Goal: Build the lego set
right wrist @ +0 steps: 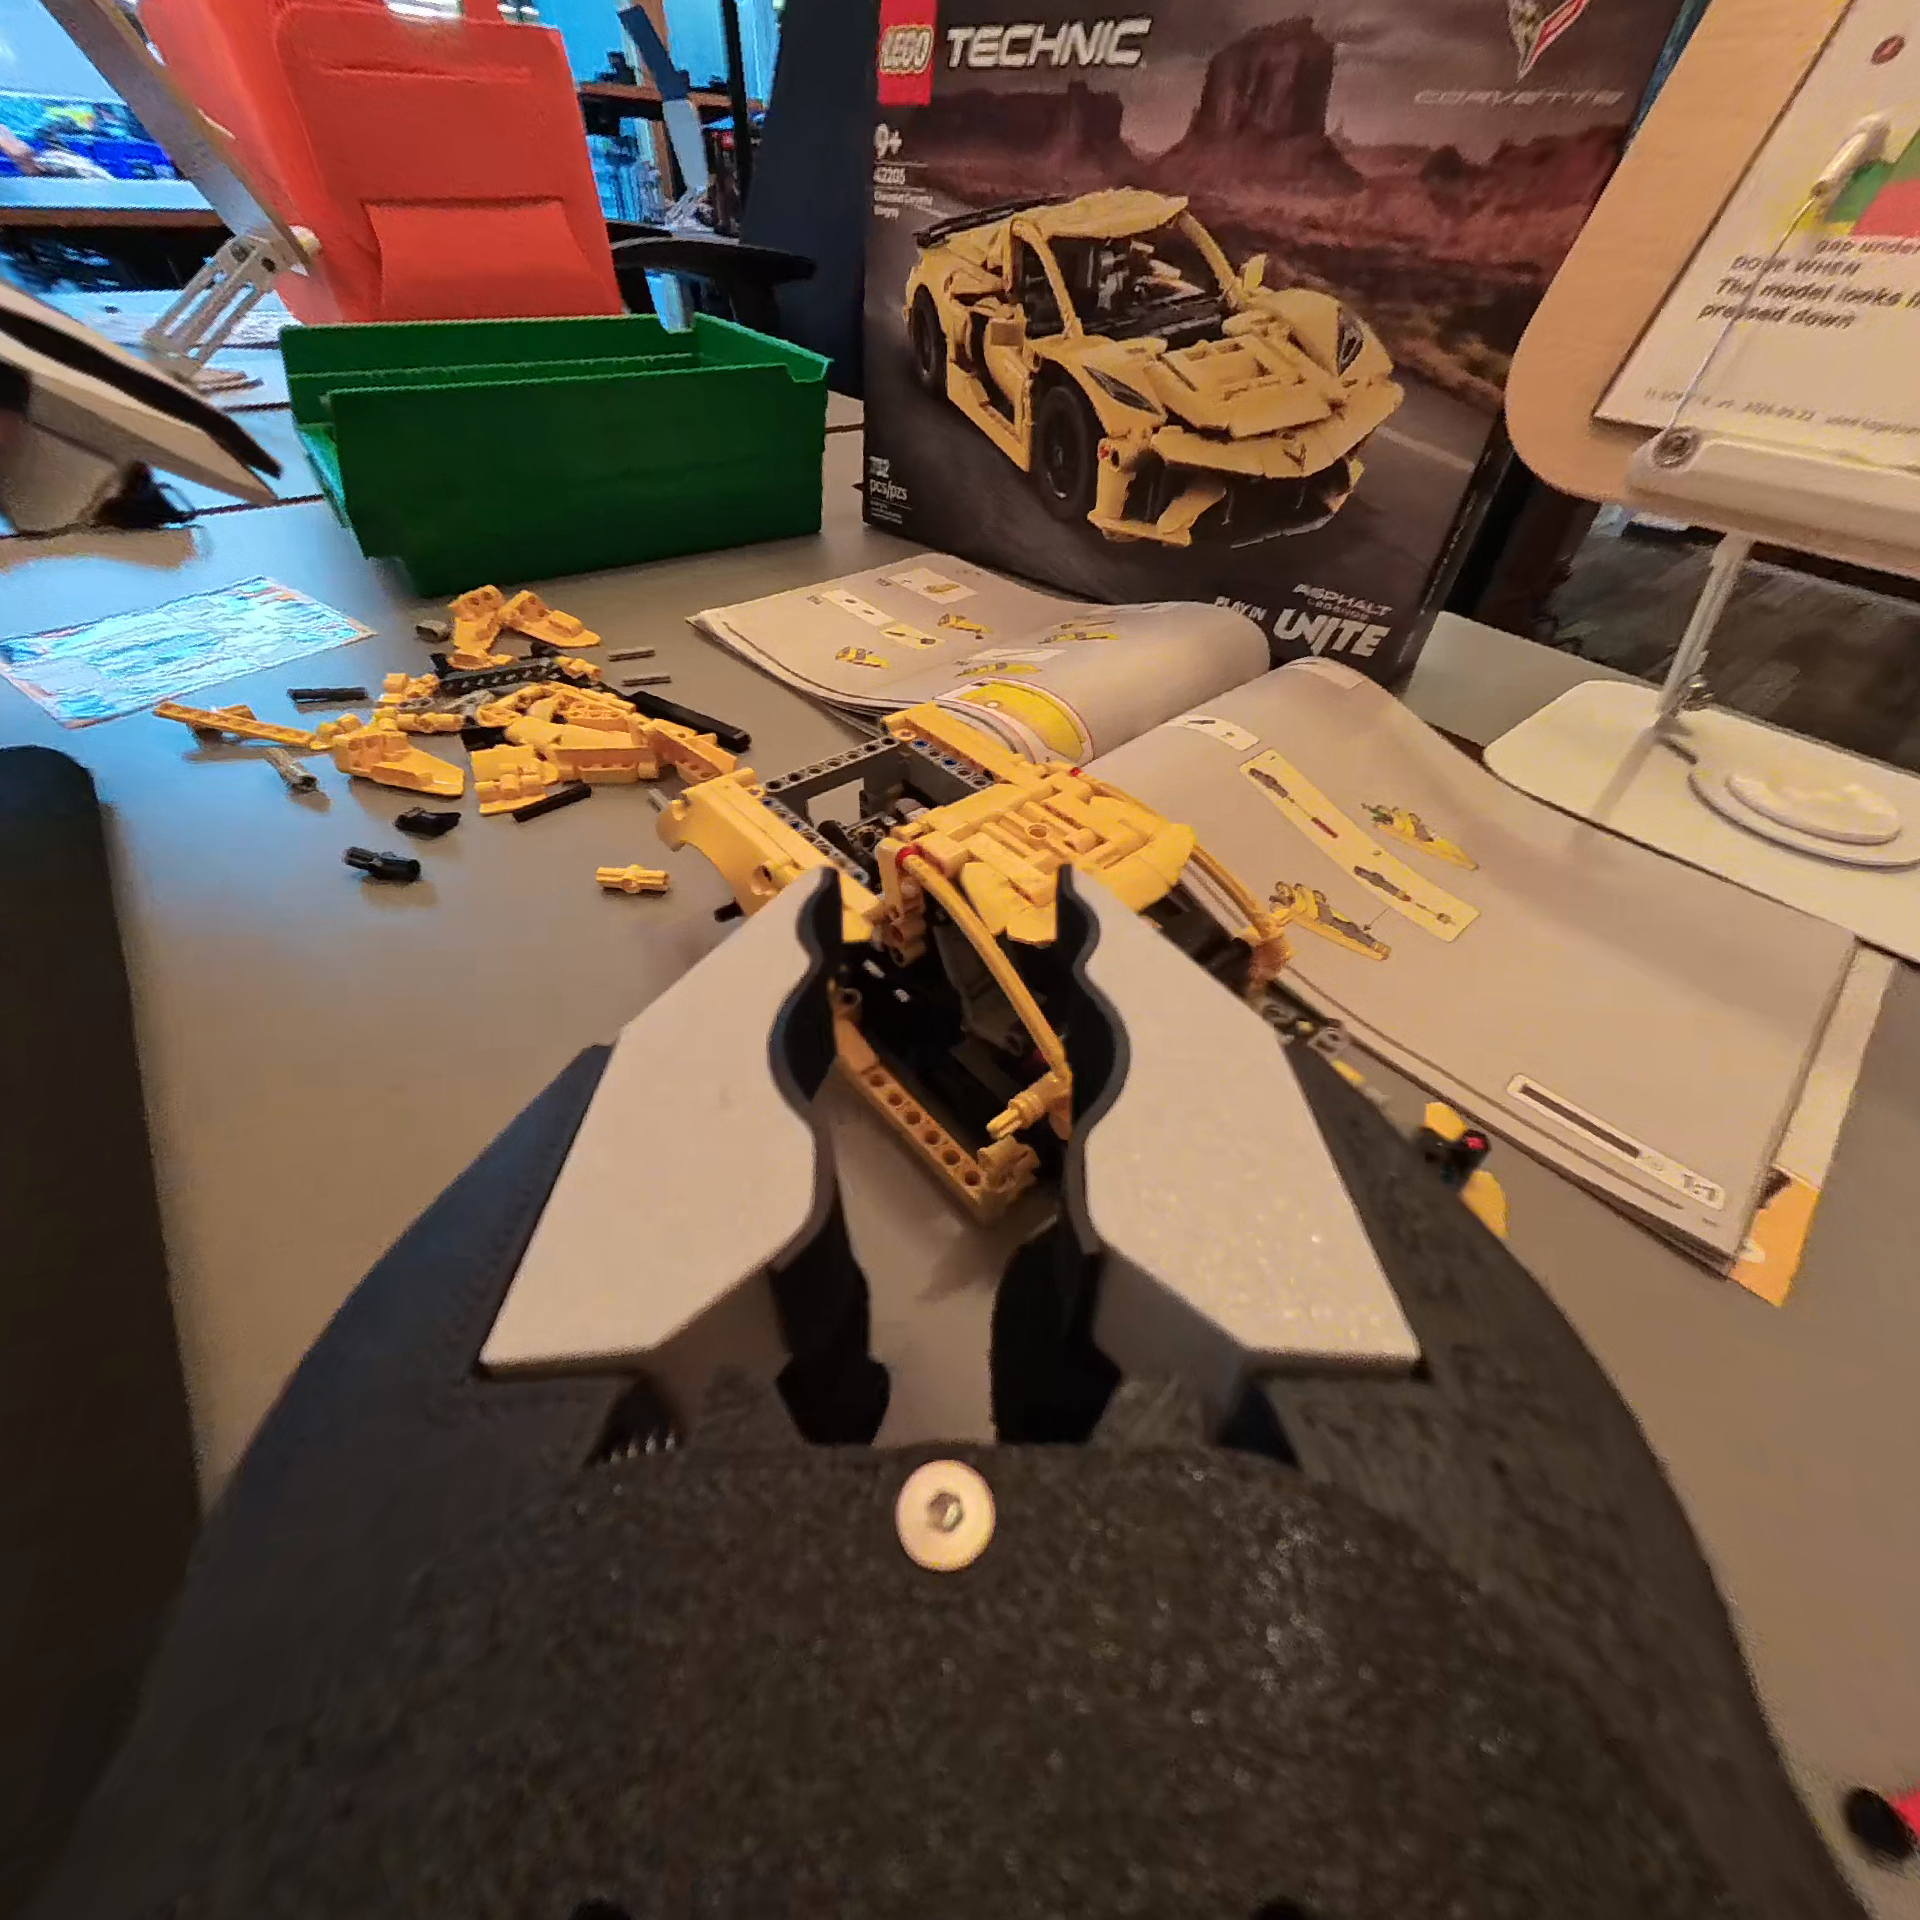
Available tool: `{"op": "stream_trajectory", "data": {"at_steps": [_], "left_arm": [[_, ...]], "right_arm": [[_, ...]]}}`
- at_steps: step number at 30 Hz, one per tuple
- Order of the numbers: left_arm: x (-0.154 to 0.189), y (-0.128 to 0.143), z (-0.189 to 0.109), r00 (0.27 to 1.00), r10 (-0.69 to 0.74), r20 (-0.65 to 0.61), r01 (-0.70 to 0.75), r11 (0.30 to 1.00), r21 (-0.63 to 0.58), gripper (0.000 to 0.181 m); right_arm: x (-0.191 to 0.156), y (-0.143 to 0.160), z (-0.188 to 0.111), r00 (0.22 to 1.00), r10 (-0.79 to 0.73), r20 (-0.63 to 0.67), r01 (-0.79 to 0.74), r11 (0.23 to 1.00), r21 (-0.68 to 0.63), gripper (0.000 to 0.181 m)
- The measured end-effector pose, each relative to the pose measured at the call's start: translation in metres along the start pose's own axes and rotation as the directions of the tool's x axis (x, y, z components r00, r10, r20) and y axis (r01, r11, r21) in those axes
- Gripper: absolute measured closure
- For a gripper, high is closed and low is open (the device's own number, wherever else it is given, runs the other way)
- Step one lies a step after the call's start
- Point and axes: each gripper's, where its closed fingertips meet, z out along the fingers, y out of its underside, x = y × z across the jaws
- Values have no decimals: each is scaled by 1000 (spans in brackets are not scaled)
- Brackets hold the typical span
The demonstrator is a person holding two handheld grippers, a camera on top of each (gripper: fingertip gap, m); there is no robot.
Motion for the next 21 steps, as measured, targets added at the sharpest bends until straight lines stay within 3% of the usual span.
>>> {"op": "stream_trajectory", "data": {"at_steps": [5, 10, 14, 21], "left_arm": [[13, 23, -6, 994, -58, -90, 50, 995, -83, 145], [58, 48, 6, 974, 58, -219, -92, 984, -152, 145], [76, 60, 21, 957, 56, -285, -113, 976, -185, 145], [80, 57, 37, 938, 59, -343, -121, 979, -163, 144]], "right_arm": [[-9, -1, 1, 994, 77, 72, -77, 997, -5, 139], [-11, -1, 2, 989, 112, 101, -112, 994, -7, 141], [-14, 2, 3, 991, 83, 102, -81, 996, -23, 142], [-14, 7, 5, 992, 76, 103, -72, 996, -46, 145]]}}
